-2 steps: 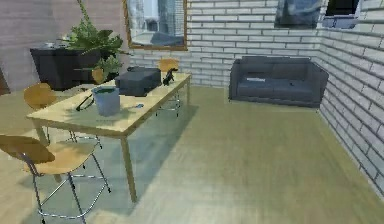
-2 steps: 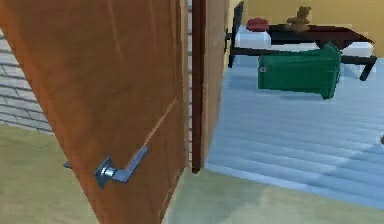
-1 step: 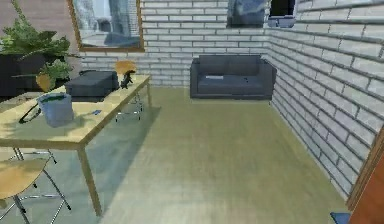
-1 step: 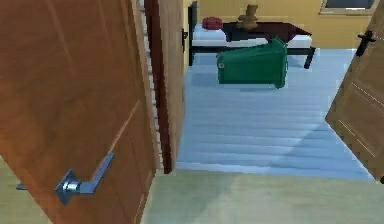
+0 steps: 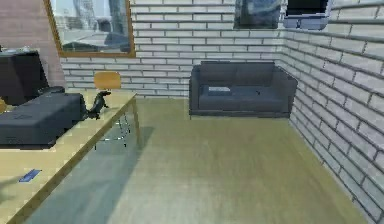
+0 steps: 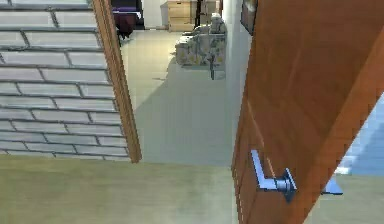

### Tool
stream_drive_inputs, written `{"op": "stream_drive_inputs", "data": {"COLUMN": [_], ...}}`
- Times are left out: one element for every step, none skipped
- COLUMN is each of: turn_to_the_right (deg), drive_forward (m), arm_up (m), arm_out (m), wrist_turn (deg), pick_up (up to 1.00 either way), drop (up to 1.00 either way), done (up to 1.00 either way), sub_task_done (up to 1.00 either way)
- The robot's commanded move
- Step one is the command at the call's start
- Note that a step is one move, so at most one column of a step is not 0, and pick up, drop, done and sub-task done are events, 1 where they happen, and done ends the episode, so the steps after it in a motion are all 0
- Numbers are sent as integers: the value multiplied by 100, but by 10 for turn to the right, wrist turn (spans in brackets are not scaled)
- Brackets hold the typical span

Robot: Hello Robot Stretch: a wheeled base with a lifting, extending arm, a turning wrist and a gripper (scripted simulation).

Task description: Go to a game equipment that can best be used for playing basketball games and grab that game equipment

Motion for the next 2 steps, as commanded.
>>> {"op": "stream_drive_inputs", "data": {"turn_to_the_right": [330, 0], "drive_forward": [0, 35], "arm_up": [0, 0], "arm_out": [0, 0], "wrist_turn": [0, 0], "pick_up": [0, 0], "drop": [0, 0], "done": [0, 0], "sub_task_done": [0, 0]}}
